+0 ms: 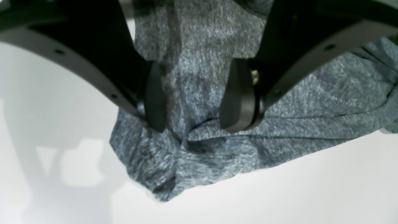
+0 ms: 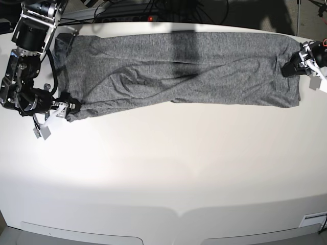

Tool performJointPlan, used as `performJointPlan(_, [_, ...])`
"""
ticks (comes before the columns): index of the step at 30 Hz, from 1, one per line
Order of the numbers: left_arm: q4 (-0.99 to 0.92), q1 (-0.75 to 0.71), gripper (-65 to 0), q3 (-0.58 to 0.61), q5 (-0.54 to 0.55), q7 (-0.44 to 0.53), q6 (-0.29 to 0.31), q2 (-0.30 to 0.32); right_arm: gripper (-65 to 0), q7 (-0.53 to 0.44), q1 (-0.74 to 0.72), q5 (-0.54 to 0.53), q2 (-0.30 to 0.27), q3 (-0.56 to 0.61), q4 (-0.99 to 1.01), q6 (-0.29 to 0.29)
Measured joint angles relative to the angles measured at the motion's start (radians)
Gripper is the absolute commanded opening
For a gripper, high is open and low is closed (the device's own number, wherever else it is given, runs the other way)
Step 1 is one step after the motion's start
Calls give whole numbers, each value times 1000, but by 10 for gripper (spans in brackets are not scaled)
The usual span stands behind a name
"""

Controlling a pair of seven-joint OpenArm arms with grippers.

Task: Fold the T-shirt properly
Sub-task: 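Grasp the strip's end with the left gripper, then fold the strip's end with the left gripper toward the right gripper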

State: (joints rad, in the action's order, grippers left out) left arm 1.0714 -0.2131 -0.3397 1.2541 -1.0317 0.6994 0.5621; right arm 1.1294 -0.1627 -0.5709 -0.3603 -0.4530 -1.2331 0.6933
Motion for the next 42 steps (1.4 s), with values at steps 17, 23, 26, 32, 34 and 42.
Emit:
performJointPlan(17, [-1,-2,-650,2,-34,115,-9,148,-329,0,0,0,0,0,0,0])
performJointPlan(23, [-1,-3,-650,2,-140,131,-8,208,-329,-15,0,0,10,-1,0,0])
performJointPlan(26, [4,-3,-650,2,-139,108,-9,217,-329,-19,0,0,40,-1,0,0])
performJointPlan(32, [198,-64,-650,5,5,23,-48,217,-329,-34,1,-3,85,-1,0,0])
performJointPlan(34, [315,-107,-650,4,22,12,-109,204,-329,-49,0,6,89,-1,0,0])
performJointPlan(42, [804,-201,-650,11,-135,67,-285,29,-329,-78,0,45,108,-3,-3,0])
